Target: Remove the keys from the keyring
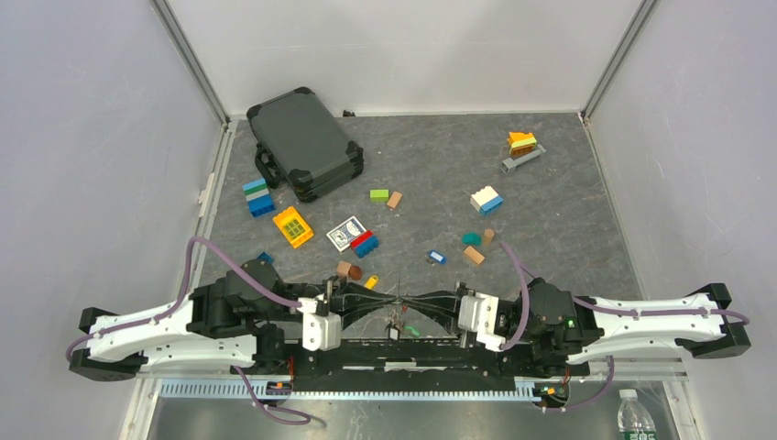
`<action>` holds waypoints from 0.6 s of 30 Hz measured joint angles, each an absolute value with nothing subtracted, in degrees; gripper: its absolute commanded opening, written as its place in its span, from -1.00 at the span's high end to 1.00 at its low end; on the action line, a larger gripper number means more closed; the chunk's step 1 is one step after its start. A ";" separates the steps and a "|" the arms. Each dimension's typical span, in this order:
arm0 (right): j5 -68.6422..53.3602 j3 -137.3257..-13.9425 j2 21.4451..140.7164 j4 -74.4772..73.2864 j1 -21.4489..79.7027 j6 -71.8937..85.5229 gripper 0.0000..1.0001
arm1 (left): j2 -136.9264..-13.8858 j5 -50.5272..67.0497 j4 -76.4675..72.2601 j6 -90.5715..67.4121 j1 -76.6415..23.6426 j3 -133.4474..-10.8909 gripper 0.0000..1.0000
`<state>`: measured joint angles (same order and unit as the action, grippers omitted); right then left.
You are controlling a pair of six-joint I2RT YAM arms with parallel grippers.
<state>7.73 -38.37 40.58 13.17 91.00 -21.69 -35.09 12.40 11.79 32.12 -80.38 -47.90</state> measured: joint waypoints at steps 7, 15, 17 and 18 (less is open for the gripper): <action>7.79 -42.63 42.98 5.32 91.00 -21.82 1.00 | -35.20 10.81 14.81 32.25 -80.38 -48.95 0.26; 14.37 -52.66 48.80 -9.43 91.00 -21.74 1.00 | -39.55 6.70 24.01 33.95 -80.38 -57.10 0.29; 16.67 -54.43 49.93 -12.19 91.00 -21.45 1.00 | -41.65 5.21 26.04 34.61 -80.38 -59.27 0.31; 18.13 -55.44 50.61 -13.87 91.00 -21.23 1.00 | -42.74 4.47 27.05 34.96 -80.38 -60.16 0.32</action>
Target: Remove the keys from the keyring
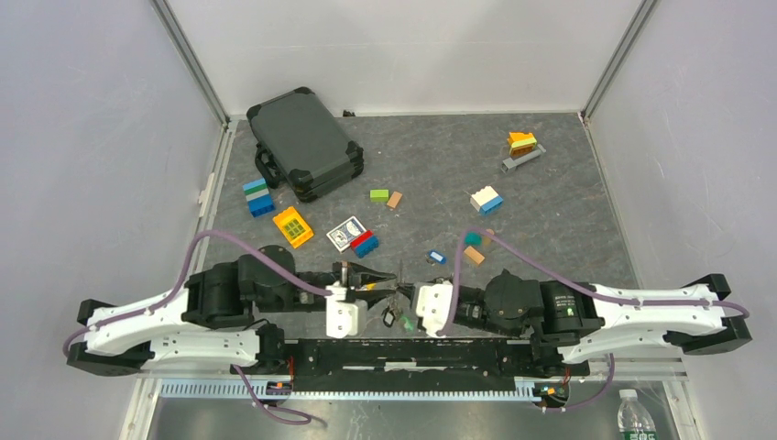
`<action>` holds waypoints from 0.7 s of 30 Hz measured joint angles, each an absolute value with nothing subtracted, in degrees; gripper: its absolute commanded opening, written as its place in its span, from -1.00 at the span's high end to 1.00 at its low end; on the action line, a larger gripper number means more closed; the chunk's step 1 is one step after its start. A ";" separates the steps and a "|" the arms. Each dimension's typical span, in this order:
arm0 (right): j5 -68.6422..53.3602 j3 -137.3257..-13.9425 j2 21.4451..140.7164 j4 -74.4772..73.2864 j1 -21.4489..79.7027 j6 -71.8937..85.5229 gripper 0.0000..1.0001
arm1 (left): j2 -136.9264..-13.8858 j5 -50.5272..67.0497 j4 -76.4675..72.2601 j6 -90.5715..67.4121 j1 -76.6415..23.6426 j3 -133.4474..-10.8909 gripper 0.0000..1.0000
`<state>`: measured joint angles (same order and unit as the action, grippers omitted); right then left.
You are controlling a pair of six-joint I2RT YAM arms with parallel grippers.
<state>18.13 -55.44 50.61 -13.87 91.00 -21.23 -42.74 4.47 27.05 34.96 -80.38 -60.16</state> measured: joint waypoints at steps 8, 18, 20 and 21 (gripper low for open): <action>23.94 -60.14 54.61 -22.31 91.00 -20.05 1.00 | -48.14 1.54 31.88 36.49 -80.38 -62.04 0.40; 24.25 -60.31 54.70 -24.75 91.00 -19.73 1.00 | -48.84 -0.58 34.24 37.19 -80.38 -62.33 0.51; 24.23 -60.31 54.70 -24.75 91.00 -19.73 1.00 | -48.84 -0.99 34.24 37.36 -80.38 -62.33 0.55; 24.21 -60.31 54.70 -24.75 91.00 -19.73 1.00 | -48.84 -1.21 34.24 37.43 -80.38 -62.33 0.56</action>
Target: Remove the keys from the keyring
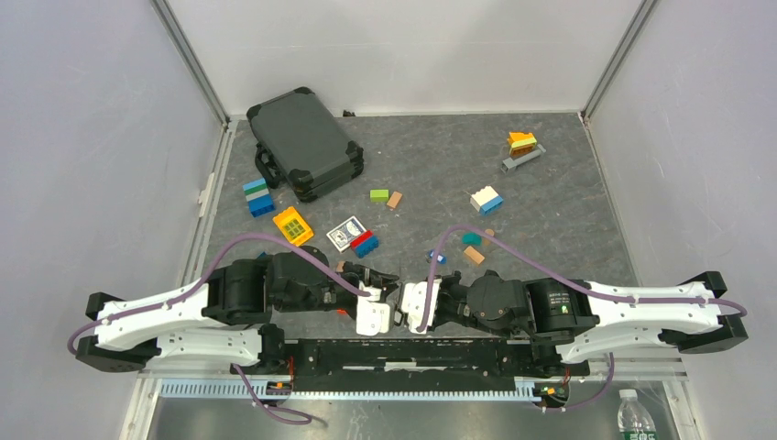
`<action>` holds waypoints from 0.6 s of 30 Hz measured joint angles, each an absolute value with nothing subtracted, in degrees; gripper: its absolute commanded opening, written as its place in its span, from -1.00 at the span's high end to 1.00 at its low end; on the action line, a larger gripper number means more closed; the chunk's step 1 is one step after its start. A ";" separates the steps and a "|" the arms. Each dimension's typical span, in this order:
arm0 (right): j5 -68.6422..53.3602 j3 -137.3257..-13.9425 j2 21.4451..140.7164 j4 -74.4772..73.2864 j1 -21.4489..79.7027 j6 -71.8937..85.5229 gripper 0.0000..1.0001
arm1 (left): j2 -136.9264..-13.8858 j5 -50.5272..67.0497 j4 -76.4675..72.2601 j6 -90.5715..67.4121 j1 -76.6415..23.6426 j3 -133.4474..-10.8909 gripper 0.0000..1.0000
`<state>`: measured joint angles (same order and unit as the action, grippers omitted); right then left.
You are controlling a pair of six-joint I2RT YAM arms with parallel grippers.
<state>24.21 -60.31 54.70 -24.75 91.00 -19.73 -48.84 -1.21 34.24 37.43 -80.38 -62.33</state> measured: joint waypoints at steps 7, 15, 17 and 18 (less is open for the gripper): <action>23.94 -60.31 54.72 -24.45 91.00 -19.73 1.00 | -49.23 -1.41 34.24 37.50 -80.38 -62.35 0.56; 23.18 -60.31 54.78 -24.03 91.00 -19.75 1.00 | -49.25 -1.39 34.24 37.50 -80.38 -62.35 0.59; 23.11 -60.31 54.94 -24.01 91.00 -19.75 1.00 | -49.32 -1.37 34.24 37.50 -80.38 -62.35 0.59; 23.09 -60.31 54.94 -24.01 91.00 -19.73 1.00 | -49.32 -1.37 34.26 37.50 -80.38 -62.35 0.59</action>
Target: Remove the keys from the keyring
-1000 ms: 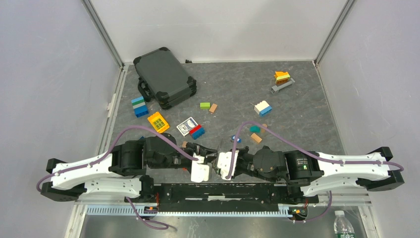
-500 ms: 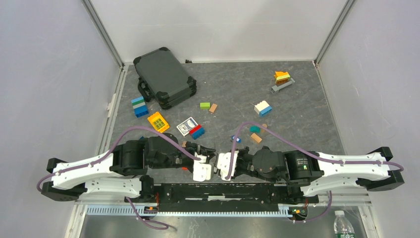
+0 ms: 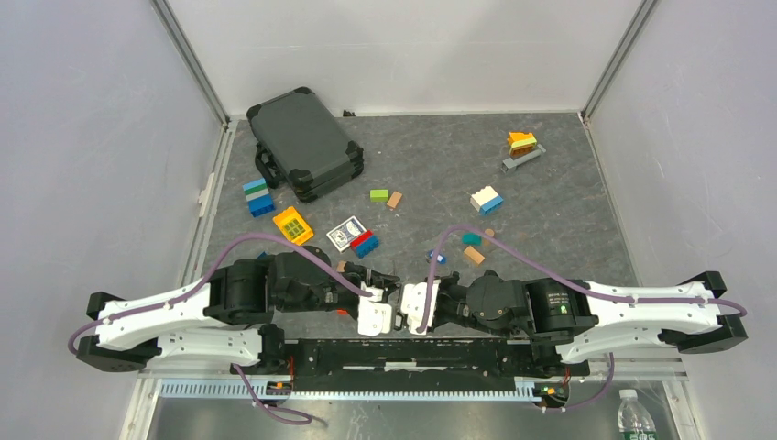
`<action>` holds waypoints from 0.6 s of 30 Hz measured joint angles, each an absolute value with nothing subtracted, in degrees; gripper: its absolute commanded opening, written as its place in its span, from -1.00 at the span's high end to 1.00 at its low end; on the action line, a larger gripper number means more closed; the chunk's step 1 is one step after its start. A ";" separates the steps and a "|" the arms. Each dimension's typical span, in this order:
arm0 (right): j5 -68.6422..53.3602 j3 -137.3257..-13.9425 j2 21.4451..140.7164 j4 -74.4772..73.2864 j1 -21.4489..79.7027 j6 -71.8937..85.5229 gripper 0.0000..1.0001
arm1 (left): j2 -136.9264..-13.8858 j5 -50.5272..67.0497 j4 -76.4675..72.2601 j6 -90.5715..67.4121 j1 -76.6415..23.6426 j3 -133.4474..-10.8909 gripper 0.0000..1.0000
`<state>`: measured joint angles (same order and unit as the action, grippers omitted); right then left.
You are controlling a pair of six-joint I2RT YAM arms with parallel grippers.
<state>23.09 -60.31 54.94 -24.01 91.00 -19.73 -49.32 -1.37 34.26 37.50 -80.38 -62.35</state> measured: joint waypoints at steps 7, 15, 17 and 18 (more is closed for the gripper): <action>23.11 -60.31 54.98 -23.83 91.00 -19.75 1.00 | -49.34 -1.32 34.28 37.50 -80.38 -62.43 0.92; 23.18 -60.05 54.78 -23.16 91.00 -19.81 0.69 | -49.28 -1.19 34.17 37.47 -80.38 -62.43 0.95; 22.96 -58.78 53.84 -21.21 91.00 -20.08 0.56 | -48.86 -1.15 33.71 37.41 -80.38 -62.22 0.95; 22.76 -58.00 53.10 -19.99 91.00 -20.32 0.54 | -48.25 -1.15 32.86 37.34 -80.38 -61.54 0.95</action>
